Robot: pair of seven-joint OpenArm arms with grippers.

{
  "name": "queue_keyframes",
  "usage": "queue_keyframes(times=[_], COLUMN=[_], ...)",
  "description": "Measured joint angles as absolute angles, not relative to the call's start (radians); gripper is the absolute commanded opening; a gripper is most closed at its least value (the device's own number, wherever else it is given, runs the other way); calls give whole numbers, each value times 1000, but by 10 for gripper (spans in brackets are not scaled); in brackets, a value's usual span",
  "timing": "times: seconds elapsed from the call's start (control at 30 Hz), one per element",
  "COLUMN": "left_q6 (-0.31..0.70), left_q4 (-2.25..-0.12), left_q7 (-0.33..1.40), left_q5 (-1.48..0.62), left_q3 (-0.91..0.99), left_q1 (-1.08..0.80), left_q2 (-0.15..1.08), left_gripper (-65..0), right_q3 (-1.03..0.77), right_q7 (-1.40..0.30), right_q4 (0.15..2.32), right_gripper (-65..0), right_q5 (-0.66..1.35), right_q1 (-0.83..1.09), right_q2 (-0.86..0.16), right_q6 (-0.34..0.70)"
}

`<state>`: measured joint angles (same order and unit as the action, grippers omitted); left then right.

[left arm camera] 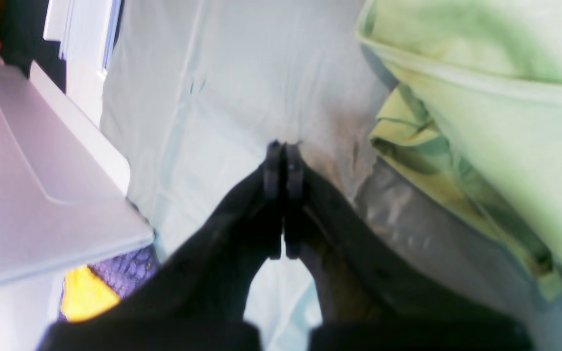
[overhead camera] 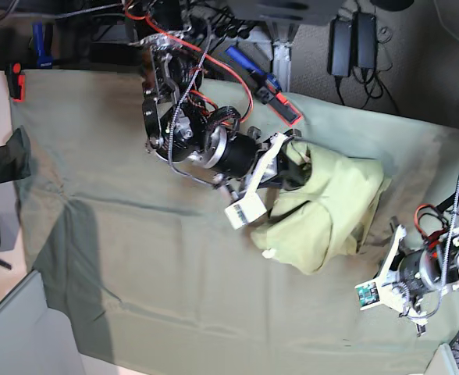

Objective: Fold the T-shirt properly
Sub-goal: 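Release the bundle and pull both grippers back, then grasp the bundle's edges with both grippers from opposite sides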

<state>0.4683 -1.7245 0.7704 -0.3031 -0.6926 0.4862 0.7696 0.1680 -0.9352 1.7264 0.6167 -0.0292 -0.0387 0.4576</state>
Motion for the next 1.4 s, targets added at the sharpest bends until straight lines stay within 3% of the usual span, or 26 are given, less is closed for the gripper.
queue_keyframes(times=[0.43,0.57,0.7,0.9,1.13,1.23,1.4], left_q6=[469,473,541,622,637,641,645], left_q4=[-1725,-1766,-1845,-1932,-1957,-1956,-1956], left_q7=[771,781,788,812,809,812,810], left_q5=[-319,-379,-509,-649,-682,-683,-659], left_q3=[-676,-508,-271,-22,-7,-7,-6], left_q1=[395,295,143,-42,-73,-75,-105], left_q2=[767,767,760,711,629,609,610], left_gripper=[-650,-650,-650,-650,-650,-650,-650], right_q3=[-179,-256,-302,-305,-290,-208,-40], right_q7=[-903,-910,-911,-918,-871,-867,-850], right_q4=[1782,1782,1782,1783,1782,1775,1752], right_gripper=[-650,-650,-650,-650,-650,-650,-650], right_q5=[617,622,650,678,700,694,661], right_q1=[-11,-7,36,87,88,40,-119], right_q2=[-52,-122,-197,-233,-225,-197,-68], right_q6=[458,458,458,458,458,458,459])
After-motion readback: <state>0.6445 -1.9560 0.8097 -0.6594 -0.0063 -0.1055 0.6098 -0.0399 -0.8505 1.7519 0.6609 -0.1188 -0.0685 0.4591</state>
